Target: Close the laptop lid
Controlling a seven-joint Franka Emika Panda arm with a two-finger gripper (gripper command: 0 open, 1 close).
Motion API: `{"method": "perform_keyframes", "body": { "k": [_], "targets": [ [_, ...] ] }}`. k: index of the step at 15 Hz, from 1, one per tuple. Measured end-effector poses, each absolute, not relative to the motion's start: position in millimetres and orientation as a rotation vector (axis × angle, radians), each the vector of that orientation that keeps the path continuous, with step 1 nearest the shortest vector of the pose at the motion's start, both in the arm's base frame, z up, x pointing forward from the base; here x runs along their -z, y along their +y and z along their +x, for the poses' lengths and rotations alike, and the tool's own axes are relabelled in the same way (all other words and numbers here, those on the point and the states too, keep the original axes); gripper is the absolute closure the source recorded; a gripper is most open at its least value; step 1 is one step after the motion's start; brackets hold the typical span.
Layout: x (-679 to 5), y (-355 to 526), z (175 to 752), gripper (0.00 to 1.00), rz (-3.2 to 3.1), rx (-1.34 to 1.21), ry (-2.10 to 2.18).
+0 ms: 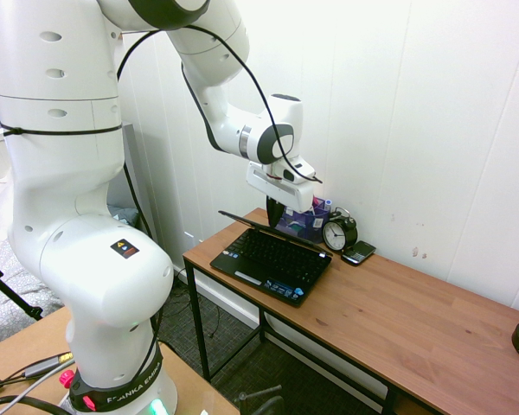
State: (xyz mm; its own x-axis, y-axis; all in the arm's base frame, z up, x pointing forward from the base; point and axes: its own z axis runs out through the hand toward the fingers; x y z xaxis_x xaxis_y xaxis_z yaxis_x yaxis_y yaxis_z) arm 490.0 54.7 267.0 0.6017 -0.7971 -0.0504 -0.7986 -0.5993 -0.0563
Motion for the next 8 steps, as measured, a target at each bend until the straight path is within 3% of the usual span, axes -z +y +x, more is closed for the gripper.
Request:
{"method": "perform_keyframes", "body": {
  "k": [8],
  "targets": [
    [-245, 45, 468, 1.0, -2.746, -0.084, 1.371]
  ]
}}
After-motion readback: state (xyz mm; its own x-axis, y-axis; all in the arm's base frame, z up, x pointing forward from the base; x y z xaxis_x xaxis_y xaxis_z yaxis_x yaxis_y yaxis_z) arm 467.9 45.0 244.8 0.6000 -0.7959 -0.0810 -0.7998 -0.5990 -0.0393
